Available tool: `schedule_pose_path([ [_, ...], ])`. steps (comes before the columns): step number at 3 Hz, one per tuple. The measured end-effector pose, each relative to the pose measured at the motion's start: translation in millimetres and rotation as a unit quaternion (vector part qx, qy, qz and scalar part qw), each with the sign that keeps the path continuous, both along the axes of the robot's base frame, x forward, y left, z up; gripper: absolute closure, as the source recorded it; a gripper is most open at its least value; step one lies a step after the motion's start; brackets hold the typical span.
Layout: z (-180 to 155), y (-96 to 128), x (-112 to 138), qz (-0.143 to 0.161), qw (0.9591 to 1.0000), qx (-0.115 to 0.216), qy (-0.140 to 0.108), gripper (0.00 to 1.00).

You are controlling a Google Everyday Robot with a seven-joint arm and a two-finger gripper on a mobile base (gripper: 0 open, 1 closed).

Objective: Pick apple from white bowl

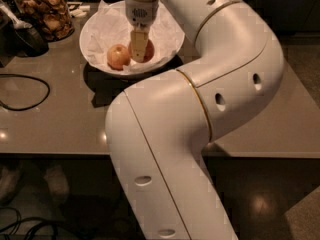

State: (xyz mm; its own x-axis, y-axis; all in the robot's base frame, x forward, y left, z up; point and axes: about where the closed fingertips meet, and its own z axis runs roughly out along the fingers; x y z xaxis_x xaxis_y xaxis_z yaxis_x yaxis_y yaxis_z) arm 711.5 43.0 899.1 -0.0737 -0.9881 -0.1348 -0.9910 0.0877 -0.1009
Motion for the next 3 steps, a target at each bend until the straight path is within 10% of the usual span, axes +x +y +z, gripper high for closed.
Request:
schedule_pose_path([
  [3,80,14,-39,0.033,0.9977,0.04,-0.044,1.0],
])
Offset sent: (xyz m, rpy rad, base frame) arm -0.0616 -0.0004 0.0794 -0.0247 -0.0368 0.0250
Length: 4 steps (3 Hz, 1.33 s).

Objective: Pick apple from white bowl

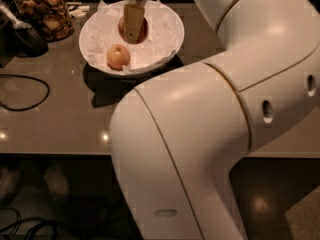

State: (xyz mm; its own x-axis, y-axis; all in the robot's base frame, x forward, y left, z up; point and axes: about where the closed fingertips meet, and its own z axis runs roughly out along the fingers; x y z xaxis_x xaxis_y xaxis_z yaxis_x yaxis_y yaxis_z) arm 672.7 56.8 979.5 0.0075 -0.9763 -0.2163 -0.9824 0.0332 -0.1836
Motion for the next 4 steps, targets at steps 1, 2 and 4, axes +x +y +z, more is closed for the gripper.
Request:
schedule_pose_path([
  [1,21,8,-19,0.031,0.9984,0.048,0.001,1.0],
  [2,35,11,-33,0.048,0.9959,0.077,0.002,1.0],
  [4,54,-1,-79,0.028,0.992,0.123,-0.002,1.0],
])
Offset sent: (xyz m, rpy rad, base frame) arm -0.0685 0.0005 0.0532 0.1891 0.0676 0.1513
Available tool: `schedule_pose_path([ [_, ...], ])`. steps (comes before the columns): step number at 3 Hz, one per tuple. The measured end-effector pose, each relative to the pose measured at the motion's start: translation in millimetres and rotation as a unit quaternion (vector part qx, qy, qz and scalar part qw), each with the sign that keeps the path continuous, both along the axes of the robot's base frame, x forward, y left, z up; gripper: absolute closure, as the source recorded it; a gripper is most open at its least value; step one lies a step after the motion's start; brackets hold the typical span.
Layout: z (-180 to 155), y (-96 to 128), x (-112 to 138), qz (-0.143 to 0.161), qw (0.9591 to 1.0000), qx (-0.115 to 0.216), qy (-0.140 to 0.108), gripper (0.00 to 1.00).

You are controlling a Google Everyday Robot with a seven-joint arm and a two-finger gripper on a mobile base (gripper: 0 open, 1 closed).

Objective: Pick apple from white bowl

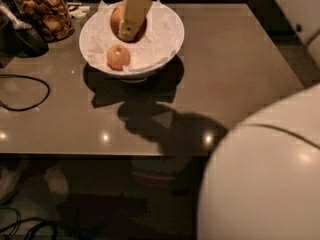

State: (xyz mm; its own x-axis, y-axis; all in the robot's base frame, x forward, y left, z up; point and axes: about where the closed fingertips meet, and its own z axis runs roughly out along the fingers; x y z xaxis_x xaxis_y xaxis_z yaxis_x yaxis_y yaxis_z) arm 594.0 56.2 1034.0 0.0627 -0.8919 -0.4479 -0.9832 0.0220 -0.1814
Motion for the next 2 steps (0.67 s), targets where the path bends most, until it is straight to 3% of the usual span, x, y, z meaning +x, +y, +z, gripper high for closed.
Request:
schedule_pose_path([
  [1,-4.2,-10.6,-27.5,-0.024,0.9997,0.008,0.004,1.0],
  [2,-10.4,-12.2,-32.8,-0.024,0.9996,0.006,0.01,1.0],
])
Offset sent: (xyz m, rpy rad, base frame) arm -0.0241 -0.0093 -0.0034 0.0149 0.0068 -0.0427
